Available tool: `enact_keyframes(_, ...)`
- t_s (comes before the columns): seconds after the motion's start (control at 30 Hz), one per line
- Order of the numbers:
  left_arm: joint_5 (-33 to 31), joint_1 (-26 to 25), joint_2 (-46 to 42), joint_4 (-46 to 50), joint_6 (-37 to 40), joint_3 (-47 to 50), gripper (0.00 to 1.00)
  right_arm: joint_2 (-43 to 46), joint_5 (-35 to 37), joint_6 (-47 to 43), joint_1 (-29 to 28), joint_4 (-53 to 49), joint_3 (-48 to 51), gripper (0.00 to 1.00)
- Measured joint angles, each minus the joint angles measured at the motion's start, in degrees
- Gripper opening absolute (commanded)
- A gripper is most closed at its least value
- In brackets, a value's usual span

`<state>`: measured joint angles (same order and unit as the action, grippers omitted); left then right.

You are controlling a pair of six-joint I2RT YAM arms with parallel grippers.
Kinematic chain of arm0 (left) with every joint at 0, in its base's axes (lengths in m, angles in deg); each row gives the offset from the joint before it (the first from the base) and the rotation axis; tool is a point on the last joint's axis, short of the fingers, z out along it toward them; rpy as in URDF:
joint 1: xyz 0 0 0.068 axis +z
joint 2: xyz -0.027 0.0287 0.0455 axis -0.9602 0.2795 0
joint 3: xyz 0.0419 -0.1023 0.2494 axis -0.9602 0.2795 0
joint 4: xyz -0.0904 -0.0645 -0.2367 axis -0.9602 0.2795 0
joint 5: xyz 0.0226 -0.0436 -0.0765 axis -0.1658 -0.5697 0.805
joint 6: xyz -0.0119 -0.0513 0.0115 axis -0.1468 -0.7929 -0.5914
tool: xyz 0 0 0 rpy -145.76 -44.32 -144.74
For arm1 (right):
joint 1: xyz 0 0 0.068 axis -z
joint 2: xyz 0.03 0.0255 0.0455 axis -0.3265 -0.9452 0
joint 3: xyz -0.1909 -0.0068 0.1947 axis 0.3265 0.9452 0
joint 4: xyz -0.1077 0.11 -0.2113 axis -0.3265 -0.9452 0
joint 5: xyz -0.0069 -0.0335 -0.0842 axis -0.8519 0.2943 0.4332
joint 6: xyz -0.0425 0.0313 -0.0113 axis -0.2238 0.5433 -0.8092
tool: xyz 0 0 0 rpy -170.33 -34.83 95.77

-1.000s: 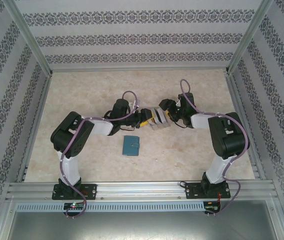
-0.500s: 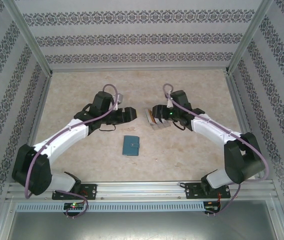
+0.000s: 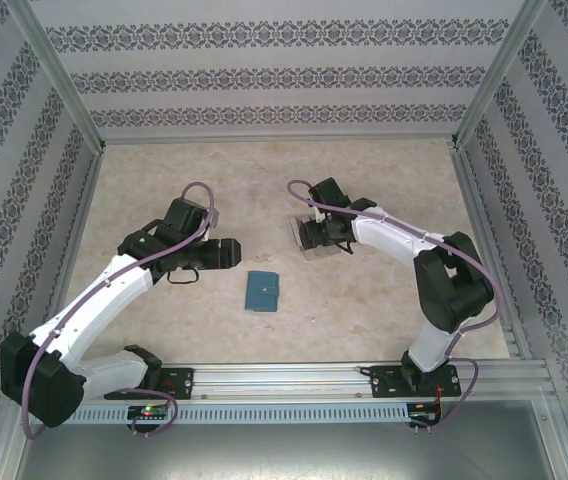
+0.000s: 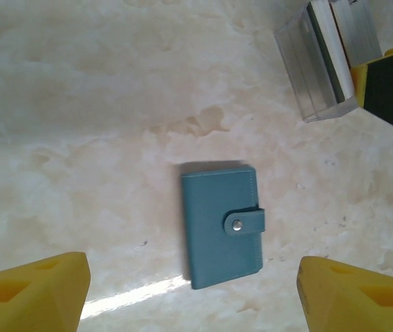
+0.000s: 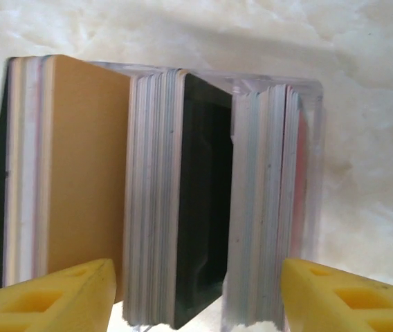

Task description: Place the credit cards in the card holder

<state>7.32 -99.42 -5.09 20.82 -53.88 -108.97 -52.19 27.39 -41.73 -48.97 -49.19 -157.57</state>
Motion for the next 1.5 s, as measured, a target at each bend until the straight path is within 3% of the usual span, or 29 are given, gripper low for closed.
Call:
enact_keyframes(0.3,-4.09,0.24,-4.50,0.79,1.70,1.09,0.82,-2.47,8.59,-1.27,-1.38,-0.90,-2.23,0.61)
enact_keyframes(0.53,-4.98,0.26,-6.05,0.76,2.27,2.03,0.83,-2.82,19.74,-1.57,-5.09,-1.18,-3.26,0.60)
enact_keyframes(0.77,-4.98,0.28,-6.75,0.72,3.39,3.02,0.84,-2.82,24.04,-2.60,-5.46,-1.33,-3.41,0.50)
enact_keyframes(0.93,-4.31,0.28,-8.37,0.68,4.28,3.67,0.84,-2.82,25.07,-2.89,-5.49,-1.36,-3.41,0.49)
enact_keyframes(1.03,-2.43,0.28,-10.05,-0.70,5.09,4.74,0.85,-2.82,25.14,-3.56,-5.51,-1.33,-3.41,0.47)
enact_keyframes(1.27,3.67,0.28,-13.22,-3.32,6.23,5.92,0.85,-2.82,25.79,-4.70,-5.51,-1.14,-3.41,0.33)
enact_keyframes(1.5,13.35,0.28,-12.00,-7.48,6.36,8.09,0.85,-2.75,25.97,-5.38,-5.60,-0.79,-3.37,0.28)
